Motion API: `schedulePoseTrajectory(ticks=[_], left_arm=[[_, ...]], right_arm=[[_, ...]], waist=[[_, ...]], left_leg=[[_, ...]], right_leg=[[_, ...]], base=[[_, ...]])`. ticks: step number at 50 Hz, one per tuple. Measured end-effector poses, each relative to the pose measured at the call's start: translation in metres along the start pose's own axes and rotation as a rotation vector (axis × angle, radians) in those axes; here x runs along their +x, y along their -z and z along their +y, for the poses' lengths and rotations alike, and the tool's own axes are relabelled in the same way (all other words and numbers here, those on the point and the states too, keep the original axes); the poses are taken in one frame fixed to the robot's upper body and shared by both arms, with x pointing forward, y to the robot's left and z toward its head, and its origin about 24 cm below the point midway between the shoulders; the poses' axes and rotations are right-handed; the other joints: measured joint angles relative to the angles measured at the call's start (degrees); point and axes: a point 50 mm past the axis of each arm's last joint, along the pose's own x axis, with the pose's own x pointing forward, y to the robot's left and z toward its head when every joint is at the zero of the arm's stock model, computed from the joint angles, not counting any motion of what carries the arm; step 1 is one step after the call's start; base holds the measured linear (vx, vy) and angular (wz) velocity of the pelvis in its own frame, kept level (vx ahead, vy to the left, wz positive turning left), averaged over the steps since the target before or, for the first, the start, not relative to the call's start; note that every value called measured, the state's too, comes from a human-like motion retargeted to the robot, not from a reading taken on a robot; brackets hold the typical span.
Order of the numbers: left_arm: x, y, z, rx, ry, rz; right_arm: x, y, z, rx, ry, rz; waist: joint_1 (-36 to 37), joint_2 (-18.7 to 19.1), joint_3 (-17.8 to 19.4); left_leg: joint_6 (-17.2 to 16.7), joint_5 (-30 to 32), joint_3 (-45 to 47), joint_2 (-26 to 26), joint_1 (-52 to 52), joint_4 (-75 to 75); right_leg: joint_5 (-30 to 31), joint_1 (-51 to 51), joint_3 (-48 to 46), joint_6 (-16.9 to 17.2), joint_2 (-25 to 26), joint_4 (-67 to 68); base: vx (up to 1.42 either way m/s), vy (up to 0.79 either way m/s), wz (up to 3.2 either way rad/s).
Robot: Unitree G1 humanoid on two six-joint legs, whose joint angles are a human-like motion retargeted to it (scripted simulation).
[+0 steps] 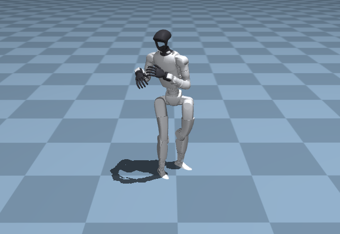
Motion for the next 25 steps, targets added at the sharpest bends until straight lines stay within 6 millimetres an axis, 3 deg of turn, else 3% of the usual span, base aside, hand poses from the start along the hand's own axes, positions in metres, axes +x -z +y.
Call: schedulePoseTrajectory(ticks=[10, 14, 25], left_arm=[[-0.009, -0.001, 0.001, -0.04, -0.034, 0.013], [-0.007, -0.002, -0.001, -0.08, -0.026, -0.014], [0.012, -0.012, -0.01, -0.186, 0.015, -0.149]], right_arm=[[0.0, -0.005, 0.007, 0.021, 0.001, -0.05], [-0.003, 0.011, 0.023, 0.112, -0.01, 0.015], [-0.014, 0.019, 0.008, 0.094, 0.187, 0.064]], waist=[[0.07, 2.03, 1.43], [0.43, 1.88, 1.25], [6.88, -5.07, -3.33]], left_leg=[[0.49, -0.2, -0.25, -0.57, -0.07, 0.12], [0.53, 0.32, -1.37, -0.53, 0.02, 0.34], [-0.04, 2.84, -7.98, 1.16, -0.01, 3.24]], right_leg=[[-1.47, -1.37, -0.52, 0.08, -0.08, 2.58], [-2.32, -1.61, -1.9, -0.1, -0.64, 3.9], [-4.05, 0.31, -8.9, -1.0, -4.14, 5.69]], base=[[0.0, 0.0, -0.02], [0.01, -0.05, 0.25], [0.01, -0.07, 0.58]])
